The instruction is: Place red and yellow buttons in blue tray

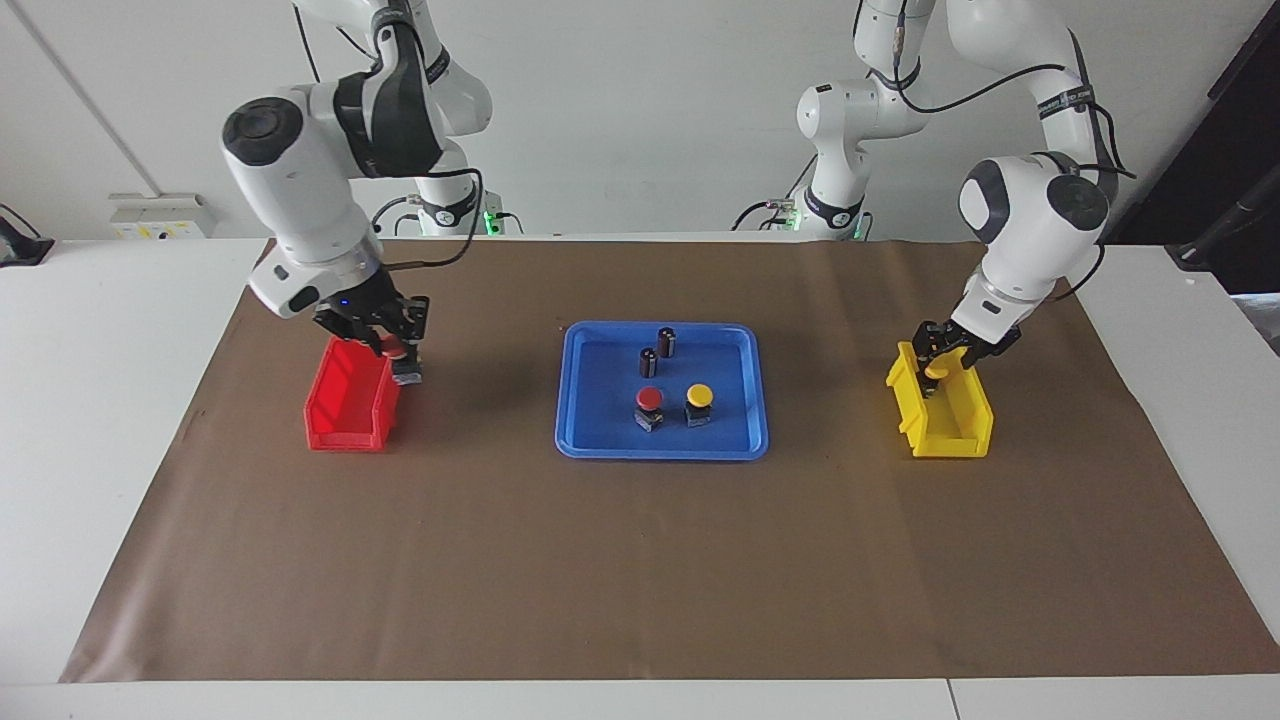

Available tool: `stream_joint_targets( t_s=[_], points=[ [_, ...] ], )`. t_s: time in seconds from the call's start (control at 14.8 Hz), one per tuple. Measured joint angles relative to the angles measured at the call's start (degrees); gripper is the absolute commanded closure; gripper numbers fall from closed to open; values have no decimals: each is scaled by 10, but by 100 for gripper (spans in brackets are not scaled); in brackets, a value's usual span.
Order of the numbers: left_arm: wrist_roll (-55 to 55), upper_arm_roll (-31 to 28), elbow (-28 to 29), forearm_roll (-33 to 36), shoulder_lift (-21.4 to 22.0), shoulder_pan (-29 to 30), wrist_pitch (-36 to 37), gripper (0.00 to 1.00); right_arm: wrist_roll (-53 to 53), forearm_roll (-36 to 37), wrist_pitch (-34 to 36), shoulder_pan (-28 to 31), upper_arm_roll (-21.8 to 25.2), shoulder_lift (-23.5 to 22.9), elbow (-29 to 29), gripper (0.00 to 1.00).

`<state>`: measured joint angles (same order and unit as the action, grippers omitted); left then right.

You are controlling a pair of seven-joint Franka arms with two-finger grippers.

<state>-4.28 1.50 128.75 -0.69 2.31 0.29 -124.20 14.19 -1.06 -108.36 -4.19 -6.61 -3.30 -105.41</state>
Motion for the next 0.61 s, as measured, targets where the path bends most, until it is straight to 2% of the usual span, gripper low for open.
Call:
stream_joint_targets(
  t_s=[0.2, 0.34, 0.41, 0.61],
  points=[
    [-9, 0, 11, 0, 0, 0, -8, 33, 157, 0, -87, -106, -4, -48, -1, 73],
    [-10, 0, 24, 0, 0, 0, -33, 94, 200, 0, -129, -150, -4, -84, -2, 72],
    [-10, 0, 30, 0, 0, 0, -41, 99, 207, 0, -142, -163, -4, -101, -3, 72],
    [-14, -1, 27, 0, -1, 2, -38, 99, 210, 1, -160, -173, -3, -122, -13, 69]
  ],
)
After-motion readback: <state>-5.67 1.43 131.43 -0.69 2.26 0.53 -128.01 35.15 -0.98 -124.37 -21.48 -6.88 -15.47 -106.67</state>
